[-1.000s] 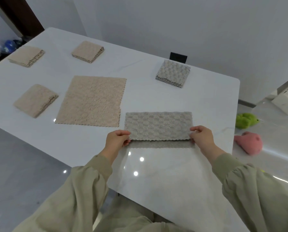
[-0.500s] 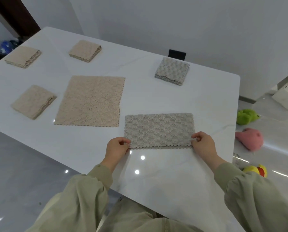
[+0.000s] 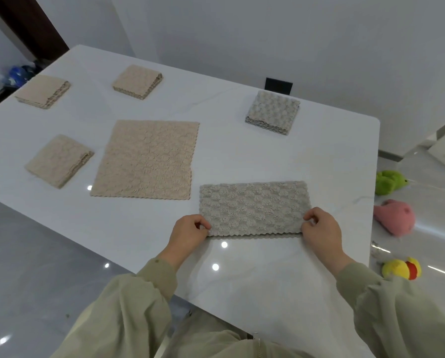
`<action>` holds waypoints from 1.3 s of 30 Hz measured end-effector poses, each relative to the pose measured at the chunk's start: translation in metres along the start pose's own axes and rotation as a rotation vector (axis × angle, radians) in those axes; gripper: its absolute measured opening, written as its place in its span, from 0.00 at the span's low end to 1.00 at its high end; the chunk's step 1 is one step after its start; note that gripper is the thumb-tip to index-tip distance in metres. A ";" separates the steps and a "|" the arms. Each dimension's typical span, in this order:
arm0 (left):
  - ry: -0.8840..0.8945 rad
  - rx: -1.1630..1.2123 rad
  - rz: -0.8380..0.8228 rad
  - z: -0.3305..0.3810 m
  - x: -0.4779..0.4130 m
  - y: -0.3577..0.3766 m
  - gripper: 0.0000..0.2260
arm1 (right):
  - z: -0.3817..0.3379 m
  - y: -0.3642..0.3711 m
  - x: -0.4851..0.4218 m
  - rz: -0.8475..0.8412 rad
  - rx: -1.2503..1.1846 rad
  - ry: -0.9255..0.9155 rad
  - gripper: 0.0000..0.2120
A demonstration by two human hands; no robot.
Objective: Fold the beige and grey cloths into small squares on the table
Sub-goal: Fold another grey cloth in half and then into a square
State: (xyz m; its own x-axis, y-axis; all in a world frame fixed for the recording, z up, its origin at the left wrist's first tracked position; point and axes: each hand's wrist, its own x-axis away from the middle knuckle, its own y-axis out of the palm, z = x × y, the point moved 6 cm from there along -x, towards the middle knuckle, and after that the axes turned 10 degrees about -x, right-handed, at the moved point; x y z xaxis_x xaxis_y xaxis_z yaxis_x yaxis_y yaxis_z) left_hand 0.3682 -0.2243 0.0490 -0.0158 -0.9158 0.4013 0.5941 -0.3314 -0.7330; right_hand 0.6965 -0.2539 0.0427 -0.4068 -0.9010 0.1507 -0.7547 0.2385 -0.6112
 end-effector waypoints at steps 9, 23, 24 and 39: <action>0.009 -0.162 -0.103 0.000 -0.001 0.005 0.11 | 0.001 0.007 0.005 -0.005 0.234 -0.099 0.06; 0.115 -0.288 -0.095 0.023 -0.013 -0.009 0.09 | -0.003 -0.003 -0.003 0.074 0.085 -0.103 0.06; 0.118 -0.253 -0.076 0.021 -0.012 -0.008 0.10 | -0.003 -0.002 -0.003 0.069 0.085 -0.104 0.06; 0.050 0.421 0.342 0.038 -0.002 -0.049 0.09 | -0.054 -0.026 -0.025 0.282 -0.103 -0.293 0.08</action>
State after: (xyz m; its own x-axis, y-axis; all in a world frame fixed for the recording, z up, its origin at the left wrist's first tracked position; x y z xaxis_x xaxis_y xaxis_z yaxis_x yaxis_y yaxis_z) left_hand 0.3701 -0.1977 0.1048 0.2025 -0.9685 0.1447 0.8425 0.0970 -0.5298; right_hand 0.6981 -0.2184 0.0963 -0.4522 -0.8568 -0.2478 -0.6881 0.5119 -0.5142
